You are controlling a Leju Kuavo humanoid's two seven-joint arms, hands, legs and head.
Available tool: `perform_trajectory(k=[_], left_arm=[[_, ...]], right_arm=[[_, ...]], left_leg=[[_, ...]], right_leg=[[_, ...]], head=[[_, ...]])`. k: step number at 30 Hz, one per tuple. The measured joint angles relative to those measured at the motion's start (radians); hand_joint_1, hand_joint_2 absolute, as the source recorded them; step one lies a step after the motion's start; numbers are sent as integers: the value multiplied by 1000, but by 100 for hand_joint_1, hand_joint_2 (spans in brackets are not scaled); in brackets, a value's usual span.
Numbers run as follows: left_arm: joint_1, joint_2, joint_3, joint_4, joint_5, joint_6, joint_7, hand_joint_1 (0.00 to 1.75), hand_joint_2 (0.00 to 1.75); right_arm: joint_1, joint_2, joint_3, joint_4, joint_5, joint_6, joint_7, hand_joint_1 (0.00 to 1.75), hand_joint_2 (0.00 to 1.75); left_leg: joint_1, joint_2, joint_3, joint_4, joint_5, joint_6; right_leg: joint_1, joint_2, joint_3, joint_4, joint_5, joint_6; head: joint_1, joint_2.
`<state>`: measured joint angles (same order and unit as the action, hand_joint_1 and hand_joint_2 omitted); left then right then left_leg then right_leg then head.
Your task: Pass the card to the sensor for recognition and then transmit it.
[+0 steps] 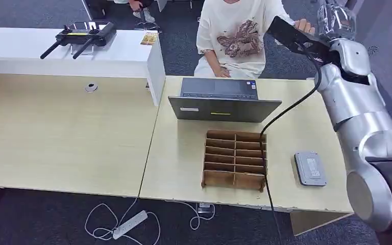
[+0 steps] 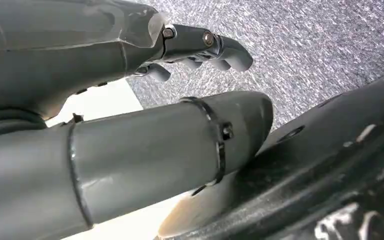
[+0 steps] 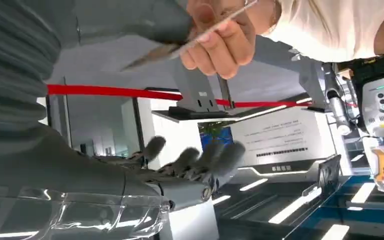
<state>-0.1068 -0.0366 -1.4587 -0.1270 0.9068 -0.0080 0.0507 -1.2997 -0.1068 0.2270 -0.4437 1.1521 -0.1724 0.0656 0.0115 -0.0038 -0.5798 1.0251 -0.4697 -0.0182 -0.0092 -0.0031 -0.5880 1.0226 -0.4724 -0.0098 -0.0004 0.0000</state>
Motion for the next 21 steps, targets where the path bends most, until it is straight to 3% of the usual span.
perform_trajectory(k=[21], left_arm=[[0,2,-20,0,0,0,-7,0,0]], right_arm=[[-7,-15,0,2,10,-27,-18,175,175]], left_leg=[[0,0,0,0,0,0]], right_leg=[[0,0,0,0,0,0]], head=[[0,0]])
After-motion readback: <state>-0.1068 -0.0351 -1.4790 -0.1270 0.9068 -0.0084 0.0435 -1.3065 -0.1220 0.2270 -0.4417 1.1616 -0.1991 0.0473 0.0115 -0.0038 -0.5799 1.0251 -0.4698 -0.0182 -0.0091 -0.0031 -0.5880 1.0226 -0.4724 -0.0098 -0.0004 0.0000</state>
